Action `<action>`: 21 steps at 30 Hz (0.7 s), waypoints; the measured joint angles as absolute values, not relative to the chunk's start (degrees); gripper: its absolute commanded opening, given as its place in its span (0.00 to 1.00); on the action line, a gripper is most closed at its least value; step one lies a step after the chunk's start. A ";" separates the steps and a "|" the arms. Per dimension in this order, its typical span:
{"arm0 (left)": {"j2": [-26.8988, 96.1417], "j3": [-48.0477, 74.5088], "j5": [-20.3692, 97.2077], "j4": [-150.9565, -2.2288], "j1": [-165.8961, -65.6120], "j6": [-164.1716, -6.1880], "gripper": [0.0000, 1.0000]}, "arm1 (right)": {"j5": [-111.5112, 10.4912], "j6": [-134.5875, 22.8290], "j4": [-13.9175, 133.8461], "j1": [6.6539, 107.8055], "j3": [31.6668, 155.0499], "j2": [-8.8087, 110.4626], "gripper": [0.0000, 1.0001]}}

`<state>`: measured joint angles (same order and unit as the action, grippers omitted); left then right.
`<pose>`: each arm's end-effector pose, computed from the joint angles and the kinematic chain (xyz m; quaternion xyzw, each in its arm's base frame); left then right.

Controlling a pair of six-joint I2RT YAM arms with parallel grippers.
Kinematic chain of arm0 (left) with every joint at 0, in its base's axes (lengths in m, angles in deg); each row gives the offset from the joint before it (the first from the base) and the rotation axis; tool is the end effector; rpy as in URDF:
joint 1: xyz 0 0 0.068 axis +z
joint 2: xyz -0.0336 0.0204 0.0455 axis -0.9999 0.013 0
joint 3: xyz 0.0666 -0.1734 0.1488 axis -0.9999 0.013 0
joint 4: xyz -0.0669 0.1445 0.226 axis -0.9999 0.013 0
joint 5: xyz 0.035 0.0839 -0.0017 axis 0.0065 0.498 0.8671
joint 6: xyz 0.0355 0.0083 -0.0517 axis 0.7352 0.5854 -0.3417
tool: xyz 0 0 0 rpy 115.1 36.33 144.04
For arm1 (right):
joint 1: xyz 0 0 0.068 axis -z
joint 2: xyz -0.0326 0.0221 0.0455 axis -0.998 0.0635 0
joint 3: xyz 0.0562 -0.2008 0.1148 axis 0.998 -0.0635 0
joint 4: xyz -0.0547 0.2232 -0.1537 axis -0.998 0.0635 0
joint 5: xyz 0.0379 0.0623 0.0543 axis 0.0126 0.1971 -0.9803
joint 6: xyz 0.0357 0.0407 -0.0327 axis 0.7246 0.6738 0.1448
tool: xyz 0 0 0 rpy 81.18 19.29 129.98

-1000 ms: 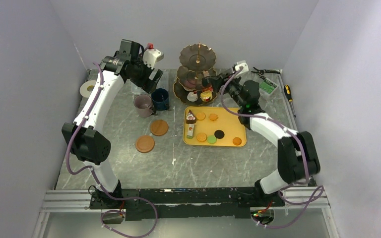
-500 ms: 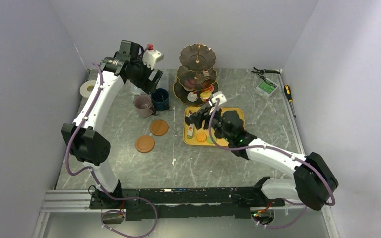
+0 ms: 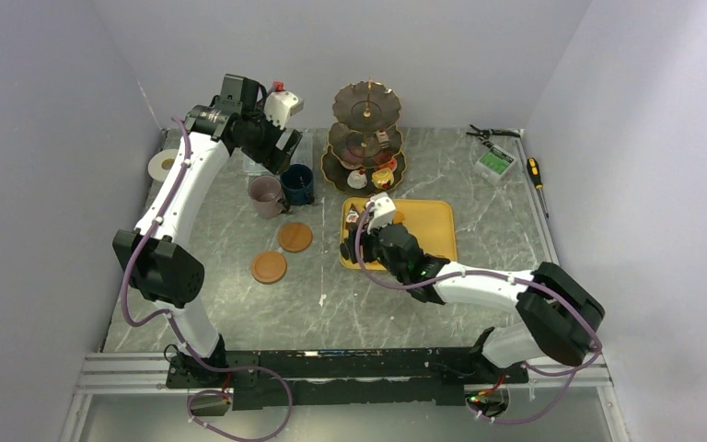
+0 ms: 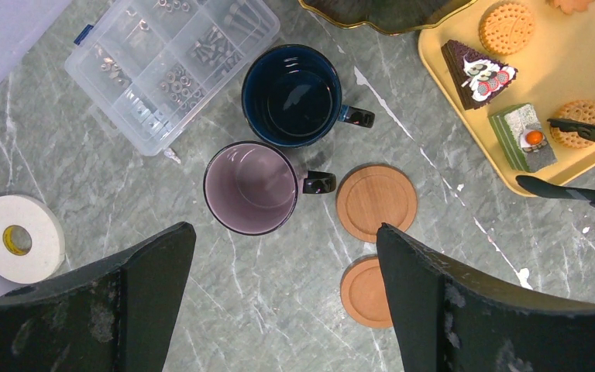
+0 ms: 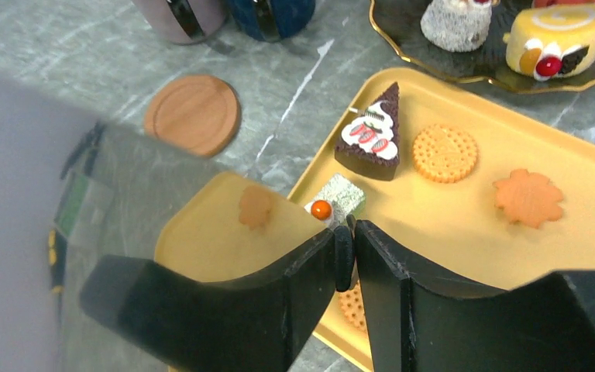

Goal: Serve the afternoon tea

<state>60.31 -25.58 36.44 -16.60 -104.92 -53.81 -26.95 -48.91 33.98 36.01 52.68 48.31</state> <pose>0.3752 -0.1143 0.3505 0.3136 0.8760 -0.0704 0.3597 0.2143 0.2377 0.1625 -0.1746 0.7873 0.2131 0.5516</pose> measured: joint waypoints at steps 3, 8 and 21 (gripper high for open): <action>60.31 -25.58 36.44 -16.60 -104.92 -53.79 0.93 | -25.26 -48.76 33.70 35.42 52.68 50.58 0.57; 60.31 -25.58 36.46 -16.62 -104.92 -53.79 0.93 | -22.84 -49.00 32.04 35.29 52.66 52.29 0.40; 60.31 -25.58 36.44 -16.64 -104.92 -53.79 0.93 | -22.55 -53.48 30.22 36.93 50.87 42.67 0.13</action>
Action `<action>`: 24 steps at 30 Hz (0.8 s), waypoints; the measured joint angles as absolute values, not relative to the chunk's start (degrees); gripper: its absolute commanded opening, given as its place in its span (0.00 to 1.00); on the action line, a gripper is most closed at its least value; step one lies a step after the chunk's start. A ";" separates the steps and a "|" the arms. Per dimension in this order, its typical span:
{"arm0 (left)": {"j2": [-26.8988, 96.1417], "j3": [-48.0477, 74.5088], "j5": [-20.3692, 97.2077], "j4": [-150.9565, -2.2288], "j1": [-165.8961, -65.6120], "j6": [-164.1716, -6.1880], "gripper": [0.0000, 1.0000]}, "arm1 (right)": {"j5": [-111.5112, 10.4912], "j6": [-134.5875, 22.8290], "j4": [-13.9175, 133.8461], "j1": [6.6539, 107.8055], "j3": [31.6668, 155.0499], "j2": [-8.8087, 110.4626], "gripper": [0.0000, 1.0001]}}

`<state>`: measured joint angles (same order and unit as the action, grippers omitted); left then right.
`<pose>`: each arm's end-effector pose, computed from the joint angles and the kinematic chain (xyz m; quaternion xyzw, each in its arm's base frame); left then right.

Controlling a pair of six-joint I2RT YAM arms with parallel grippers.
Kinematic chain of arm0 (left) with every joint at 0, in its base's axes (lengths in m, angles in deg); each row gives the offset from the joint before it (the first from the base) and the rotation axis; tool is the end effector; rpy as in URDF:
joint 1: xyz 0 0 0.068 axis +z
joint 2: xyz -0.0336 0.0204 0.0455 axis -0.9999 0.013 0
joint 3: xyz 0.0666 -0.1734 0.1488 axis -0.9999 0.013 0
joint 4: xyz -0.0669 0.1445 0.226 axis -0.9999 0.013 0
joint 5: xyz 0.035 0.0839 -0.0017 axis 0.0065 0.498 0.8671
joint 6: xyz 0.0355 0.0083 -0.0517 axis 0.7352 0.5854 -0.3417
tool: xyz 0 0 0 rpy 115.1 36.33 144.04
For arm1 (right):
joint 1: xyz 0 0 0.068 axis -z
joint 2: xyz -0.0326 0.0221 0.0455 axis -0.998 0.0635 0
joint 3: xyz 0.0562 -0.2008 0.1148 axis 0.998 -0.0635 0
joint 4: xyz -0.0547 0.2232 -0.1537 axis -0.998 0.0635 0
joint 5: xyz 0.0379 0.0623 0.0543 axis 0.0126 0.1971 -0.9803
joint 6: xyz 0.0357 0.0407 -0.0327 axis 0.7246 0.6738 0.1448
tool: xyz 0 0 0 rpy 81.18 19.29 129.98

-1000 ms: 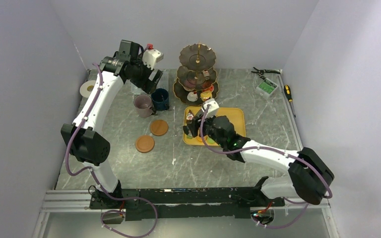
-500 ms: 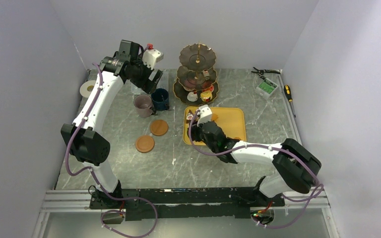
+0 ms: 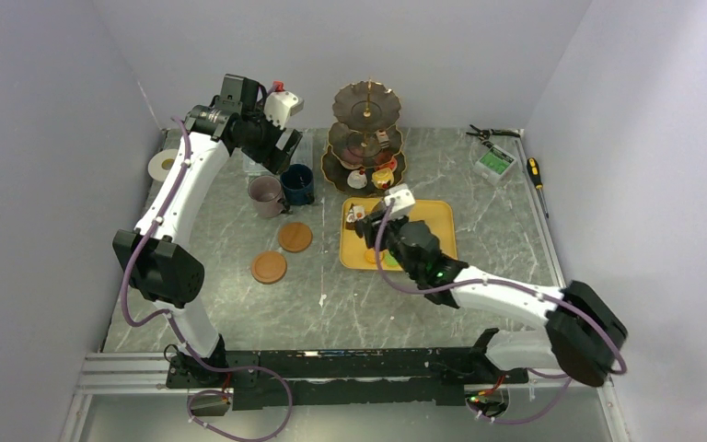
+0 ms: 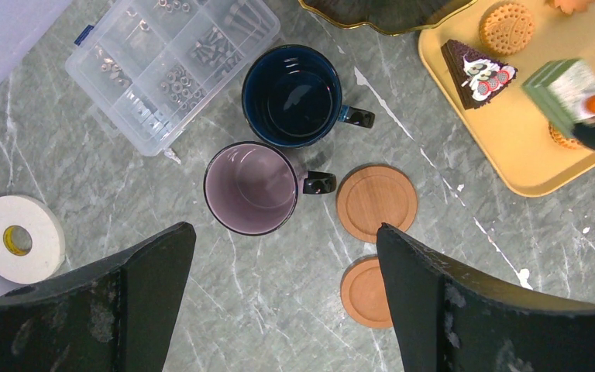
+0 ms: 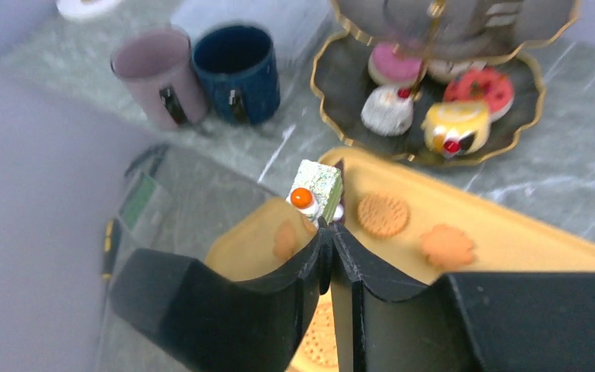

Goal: Serve the afternoon tea

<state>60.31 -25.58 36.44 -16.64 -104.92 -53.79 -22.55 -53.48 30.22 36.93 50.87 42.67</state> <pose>0.3753 -0.1144 0.3505 0.3137 0.8758 -0.0703 0.3600 0.2141 0.2241 0.1884 -0.1546 0.7500 0.1894 0.6146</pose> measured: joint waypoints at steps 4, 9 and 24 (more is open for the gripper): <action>60.31 -25.58 36.44 -16.67 -104.92 -53.79 0.93 | -26.03 -54.75 33.15 40.77 51.20 34.02 0.13; 60.31 -25.58 36.44 -16.67 -104.92 -53.79 0.93 | -30.86 -55.67 36.98 48.90 54.50 28.05 0.13; 60.31 -25.56 36.35 -16.71 -104.92 -53.76 0.93 | -49.59 -57.68 41.74 63.83 73.08 43.59 0.12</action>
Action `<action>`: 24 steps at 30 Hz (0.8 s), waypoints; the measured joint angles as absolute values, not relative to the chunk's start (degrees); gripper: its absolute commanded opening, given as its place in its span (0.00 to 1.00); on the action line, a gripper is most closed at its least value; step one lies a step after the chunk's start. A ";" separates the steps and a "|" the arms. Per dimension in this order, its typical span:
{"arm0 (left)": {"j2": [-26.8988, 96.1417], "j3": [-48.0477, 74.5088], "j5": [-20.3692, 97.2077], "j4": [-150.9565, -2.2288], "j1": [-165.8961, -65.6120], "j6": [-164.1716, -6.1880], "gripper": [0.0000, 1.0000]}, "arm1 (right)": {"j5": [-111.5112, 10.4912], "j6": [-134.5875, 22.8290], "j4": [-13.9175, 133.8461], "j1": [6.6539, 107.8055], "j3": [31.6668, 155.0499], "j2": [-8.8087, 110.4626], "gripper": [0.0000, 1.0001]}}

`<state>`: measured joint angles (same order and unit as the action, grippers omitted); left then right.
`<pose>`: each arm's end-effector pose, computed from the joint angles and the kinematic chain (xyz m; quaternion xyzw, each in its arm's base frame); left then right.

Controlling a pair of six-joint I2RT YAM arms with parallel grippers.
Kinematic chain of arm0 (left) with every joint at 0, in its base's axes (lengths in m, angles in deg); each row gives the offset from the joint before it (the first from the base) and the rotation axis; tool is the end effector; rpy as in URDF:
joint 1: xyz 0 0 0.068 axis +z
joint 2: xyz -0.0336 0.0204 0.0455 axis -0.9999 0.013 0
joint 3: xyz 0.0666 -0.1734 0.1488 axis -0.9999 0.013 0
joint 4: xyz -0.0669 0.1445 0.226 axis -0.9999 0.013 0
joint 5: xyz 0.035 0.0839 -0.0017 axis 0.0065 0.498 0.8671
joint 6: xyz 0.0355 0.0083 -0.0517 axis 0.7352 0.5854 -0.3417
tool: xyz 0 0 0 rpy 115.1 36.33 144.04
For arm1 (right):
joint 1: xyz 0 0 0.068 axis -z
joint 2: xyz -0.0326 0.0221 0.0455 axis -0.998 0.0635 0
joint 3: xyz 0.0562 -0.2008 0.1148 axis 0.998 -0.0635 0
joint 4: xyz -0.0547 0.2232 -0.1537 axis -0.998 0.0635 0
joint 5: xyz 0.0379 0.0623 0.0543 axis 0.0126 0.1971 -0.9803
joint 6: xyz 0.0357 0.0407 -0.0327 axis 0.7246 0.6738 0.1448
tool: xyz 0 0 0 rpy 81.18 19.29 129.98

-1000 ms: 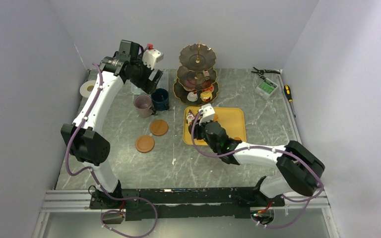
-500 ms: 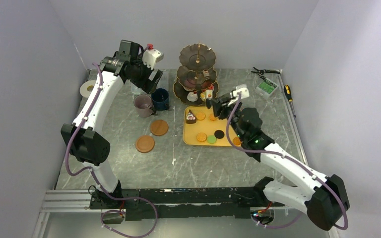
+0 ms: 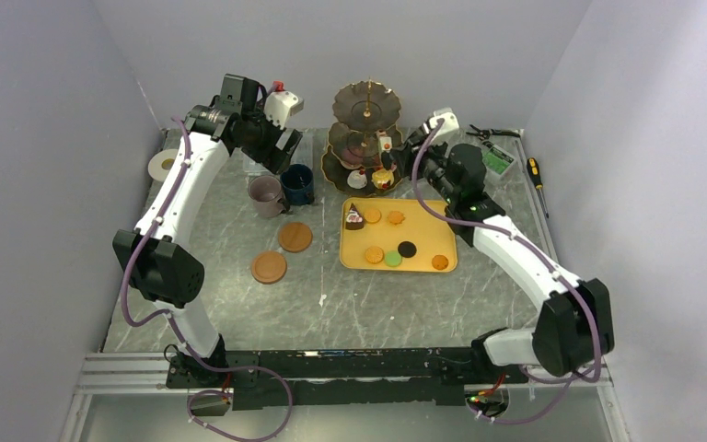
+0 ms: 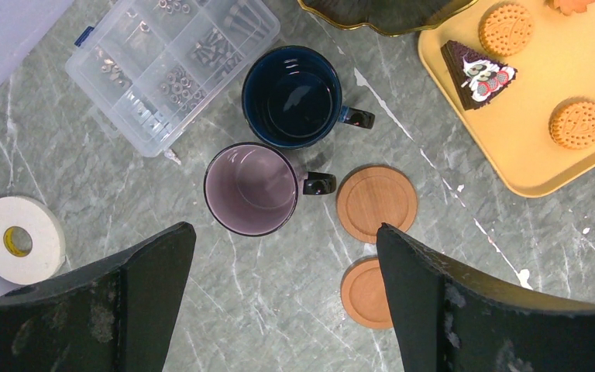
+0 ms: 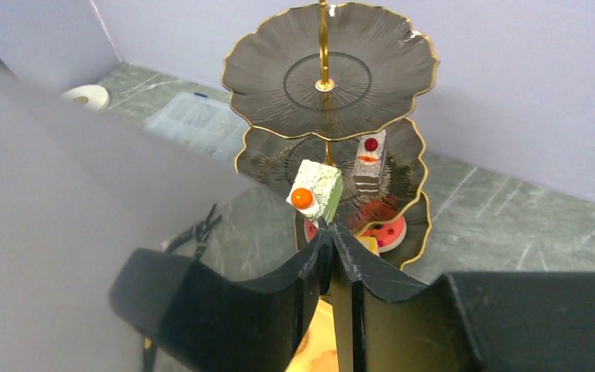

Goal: Serve the afternoon tea

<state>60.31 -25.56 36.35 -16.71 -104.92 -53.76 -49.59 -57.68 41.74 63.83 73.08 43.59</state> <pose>0.3753 -0.1145 0.3505 0.3142 0.8754 -0.0709 0.3604 0.3168 0.1376 0.3046 -0.1489 0.6966 0.2073 0.6705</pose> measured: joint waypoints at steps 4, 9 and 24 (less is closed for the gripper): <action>60.31 -25.45 36.35 -16.80 -104.81 -53.74 0.93 | -52.52 -57.61 41.85 64.20 76.44 48.79 0.12; 60.31 -25.40 36.31 -16.80 -104.70 -53.74 0.93 | -53.96 -57.59 40.85 64.18 77.91 53.62 0.12; 60.31 -25.40 36.22 -16.80 -104.54 -53.52 0.93 | -53.26 -58.03 33.46 66.02 83.74 65.16 0.12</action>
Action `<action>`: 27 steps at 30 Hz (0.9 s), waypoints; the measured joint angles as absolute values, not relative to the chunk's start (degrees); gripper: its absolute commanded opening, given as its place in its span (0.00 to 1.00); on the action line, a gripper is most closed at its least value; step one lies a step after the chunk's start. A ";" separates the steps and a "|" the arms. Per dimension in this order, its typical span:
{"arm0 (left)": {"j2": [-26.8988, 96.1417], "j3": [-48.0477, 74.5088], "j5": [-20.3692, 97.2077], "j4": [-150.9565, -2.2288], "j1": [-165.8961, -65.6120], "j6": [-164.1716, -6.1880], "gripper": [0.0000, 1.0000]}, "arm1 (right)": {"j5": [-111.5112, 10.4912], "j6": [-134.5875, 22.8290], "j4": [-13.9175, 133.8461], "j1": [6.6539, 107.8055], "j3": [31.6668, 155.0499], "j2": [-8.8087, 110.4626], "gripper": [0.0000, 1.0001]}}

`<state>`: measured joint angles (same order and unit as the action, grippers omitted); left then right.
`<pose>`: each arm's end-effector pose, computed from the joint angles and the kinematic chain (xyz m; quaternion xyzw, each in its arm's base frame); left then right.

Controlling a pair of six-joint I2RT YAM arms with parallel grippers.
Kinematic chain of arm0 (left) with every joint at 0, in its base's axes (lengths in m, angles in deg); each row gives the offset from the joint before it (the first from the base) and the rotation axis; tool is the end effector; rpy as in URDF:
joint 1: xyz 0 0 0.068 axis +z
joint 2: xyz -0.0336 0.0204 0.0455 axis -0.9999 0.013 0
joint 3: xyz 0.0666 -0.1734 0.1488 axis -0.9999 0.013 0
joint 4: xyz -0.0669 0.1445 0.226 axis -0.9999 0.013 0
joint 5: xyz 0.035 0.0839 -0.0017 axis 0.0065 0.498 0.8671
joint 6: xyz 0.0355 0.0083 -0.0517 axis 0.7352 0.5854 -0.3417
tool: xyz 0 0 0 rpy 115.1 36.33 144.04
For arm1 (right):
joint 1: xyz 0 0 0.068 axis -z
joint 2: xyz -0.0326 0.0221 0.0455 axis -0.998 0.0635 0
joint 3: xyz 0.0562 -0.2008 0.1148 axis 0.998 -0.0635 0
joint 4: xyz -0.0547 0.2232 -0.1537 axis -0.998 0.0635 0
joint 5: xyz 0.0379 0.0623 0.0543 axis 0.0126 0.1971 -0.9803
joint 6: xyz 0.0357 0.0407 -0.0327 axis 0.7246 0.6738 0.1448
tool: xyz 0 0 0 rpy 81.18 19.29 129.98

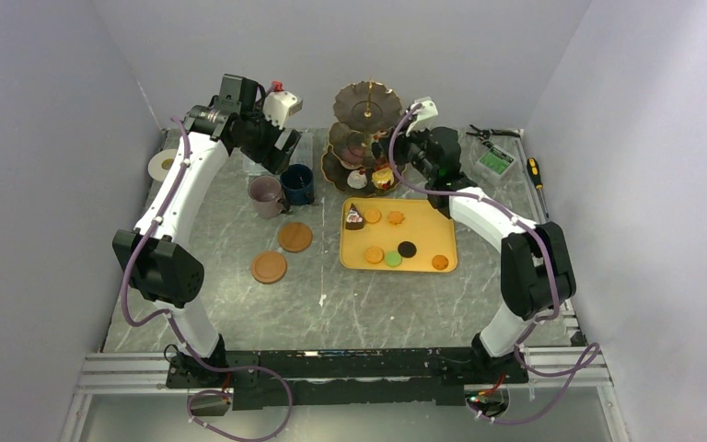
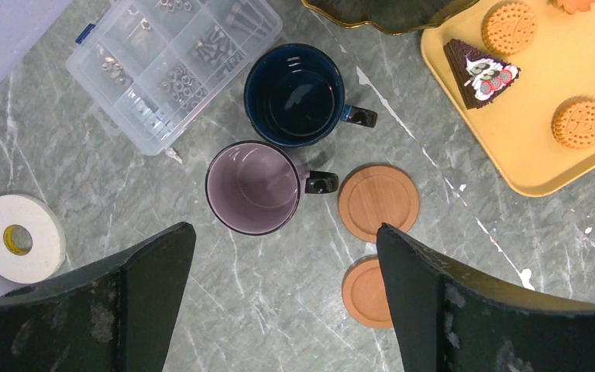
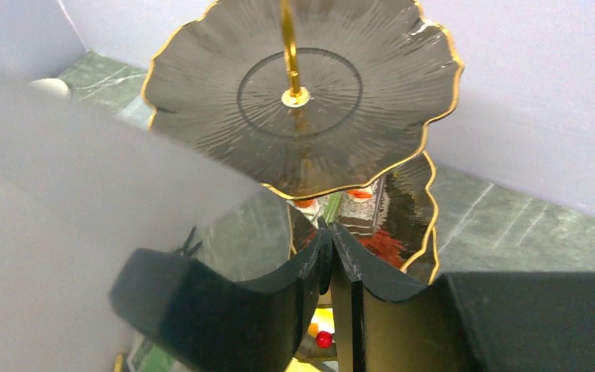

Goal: Serve the afternoon tea

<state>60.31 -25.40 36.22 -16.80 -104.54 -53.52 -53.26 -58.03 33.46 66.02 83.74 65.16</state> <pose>0.3762 -0.1121 0.3498 0.3135 0.8758 -0.0701 0.3603 0.3907 0.1541 0.2571 -0.1604 0.7101 0.2120 0.6520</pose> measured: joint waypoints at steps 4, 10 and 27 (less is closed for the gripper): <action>60.31 -25.40 36.20 -16.80 -104.39 -53.52 0.93 | -53.37 -58.03 33.26 67.02 84.40 65.71 0.13; 60.31 -25.40 36.18 -16.80 -104.26 -53.52 0.93 | -54.25 -58.14 33.33 67.55 87.15 68.27 0.19; 60.31 -25.40 36.18 -16.80 -104.15 -53.55 0.93 | -54.68 -58.66 34.35 67.53 86.61 68.86 0.60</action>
